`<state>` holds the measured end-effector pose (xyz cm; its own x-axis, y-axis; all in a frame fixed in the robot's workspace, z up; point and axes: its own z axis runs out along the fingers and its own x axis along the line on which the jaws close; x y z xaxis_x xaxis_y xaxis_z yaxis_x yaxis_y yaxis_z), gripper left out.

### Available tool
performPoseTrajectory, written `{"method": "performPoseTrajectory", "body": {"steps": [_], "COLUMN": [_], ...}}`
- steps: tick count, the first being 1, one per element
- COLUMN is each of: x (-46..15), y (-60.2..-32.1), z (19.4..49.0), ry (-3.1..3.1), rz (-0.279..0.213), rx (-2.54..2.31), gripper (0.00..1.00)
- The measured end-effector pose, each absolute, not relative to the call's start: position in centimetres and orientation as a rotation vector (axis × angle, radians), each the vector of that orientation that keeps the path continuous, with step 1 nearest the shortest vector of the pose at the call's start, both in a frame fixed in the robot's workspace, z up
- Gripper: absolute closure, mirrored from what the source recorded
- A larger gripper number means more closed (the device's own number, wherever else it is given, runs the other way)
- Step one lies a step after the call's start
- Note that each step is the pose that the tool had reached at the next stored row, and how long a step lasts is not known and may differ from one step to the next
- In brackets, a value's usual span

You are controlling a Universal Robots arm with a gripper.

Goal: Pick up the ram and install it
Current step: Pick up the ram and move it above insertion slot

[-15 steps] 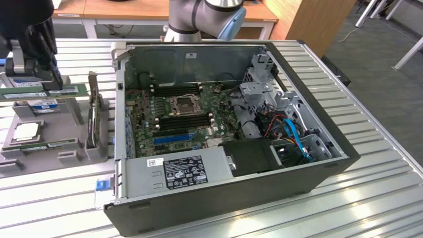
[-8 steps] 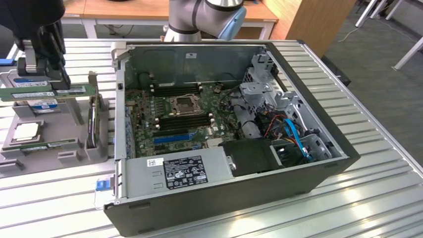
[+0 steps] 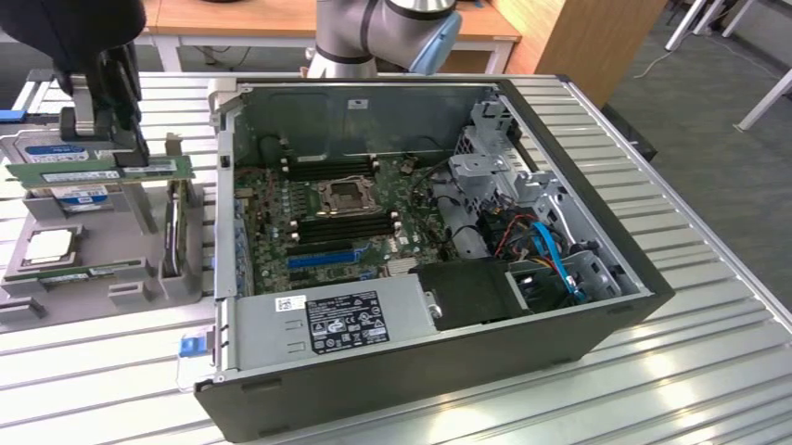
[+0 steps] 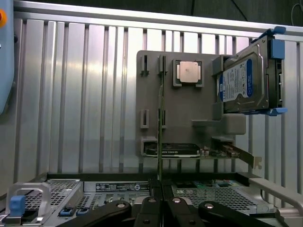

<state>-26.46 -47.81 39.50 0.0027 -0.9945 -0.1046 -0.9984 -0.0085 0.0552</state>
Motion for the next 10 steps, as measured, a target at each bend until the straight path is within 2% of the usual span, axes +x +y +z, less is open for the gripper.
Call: {"method": "performPoseTrajectory", "body": {"steps": [10], "x": [-24.4], "y": [-47.8], "z": [39.5], "ry": [2.189], "rz": [0.181], "rx": [-2.201], "gripper": [0.89]}}
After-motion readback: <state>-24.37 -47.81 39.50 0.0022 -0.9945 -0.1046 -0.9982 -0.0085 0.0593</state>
